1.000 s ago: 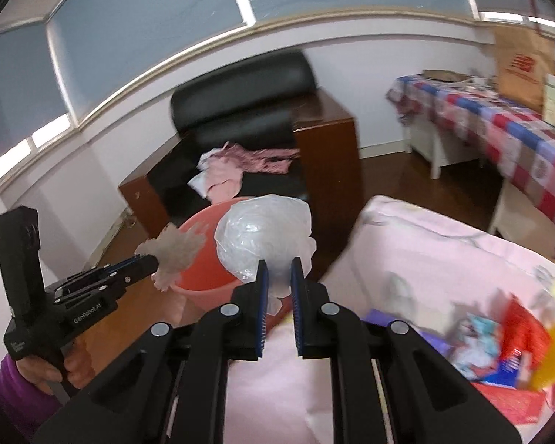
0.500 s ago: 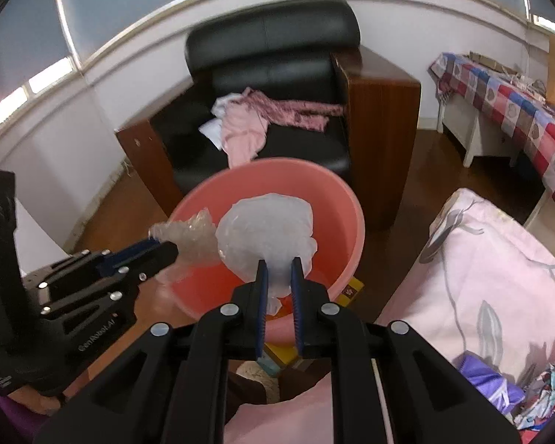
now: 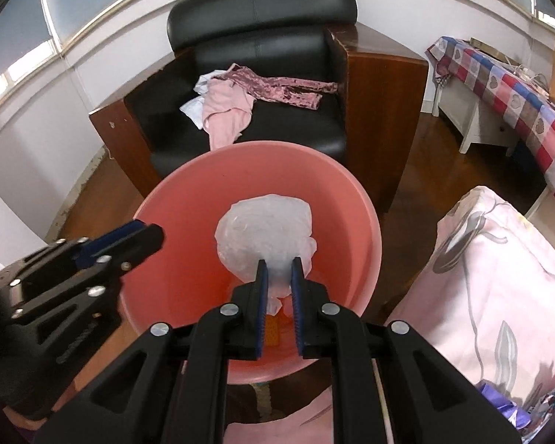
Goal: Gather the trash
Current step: 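Open both tools to drop the plastic items into the bin, then move both open tools back toward the trash on the table, then close the left tool on the teal wrapper while the right tool grasps the yellow foam strip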
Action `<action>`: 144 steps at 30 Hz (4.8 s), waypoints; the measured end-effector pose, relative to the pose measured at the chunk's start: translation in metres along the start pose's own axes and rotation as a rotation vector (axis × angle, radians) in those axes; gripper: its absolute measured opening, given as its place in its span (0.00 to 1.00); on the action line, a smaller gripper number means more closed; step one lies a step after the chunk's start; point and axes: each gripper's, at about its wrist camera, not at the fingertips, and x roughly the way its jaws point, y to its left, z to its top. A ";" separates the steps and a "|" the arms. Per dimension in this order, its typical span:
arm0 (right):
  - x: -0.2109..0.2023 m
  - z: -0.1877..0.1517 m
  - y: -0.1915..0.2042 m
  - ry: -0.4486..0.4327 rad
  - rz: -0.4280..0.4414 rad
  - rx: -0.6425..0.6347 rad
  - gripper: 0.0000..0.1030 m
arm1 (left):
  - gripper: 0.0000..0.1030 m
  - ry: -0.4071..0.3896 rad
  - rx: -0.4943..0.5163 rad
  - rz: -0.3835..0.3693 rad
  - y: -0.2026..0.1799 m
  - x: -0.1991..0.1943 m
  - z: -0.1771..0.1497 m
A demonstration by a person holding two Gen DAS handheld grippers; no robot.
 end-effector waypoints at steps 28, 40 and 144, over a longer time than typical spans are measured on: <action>-0.061 -0.030 -0.020 -0.104 0.020 0.084 0.34 | 0.33 -0.020 -0.030 -0.095 -0.012 -0.051 -0.014; -0.112 -0.078 -0.037 -0.146 -0.015 0.107 0.34 | 0.33 -0.041 0.062 -0.187 -0.062 -0.082 -0.033; -0.214 -0.235 -0.322 -0.192 -0.357 0.572 0.11 | 0.22 0.076 0.247 -0.519 -0.278 -0.071 -0.077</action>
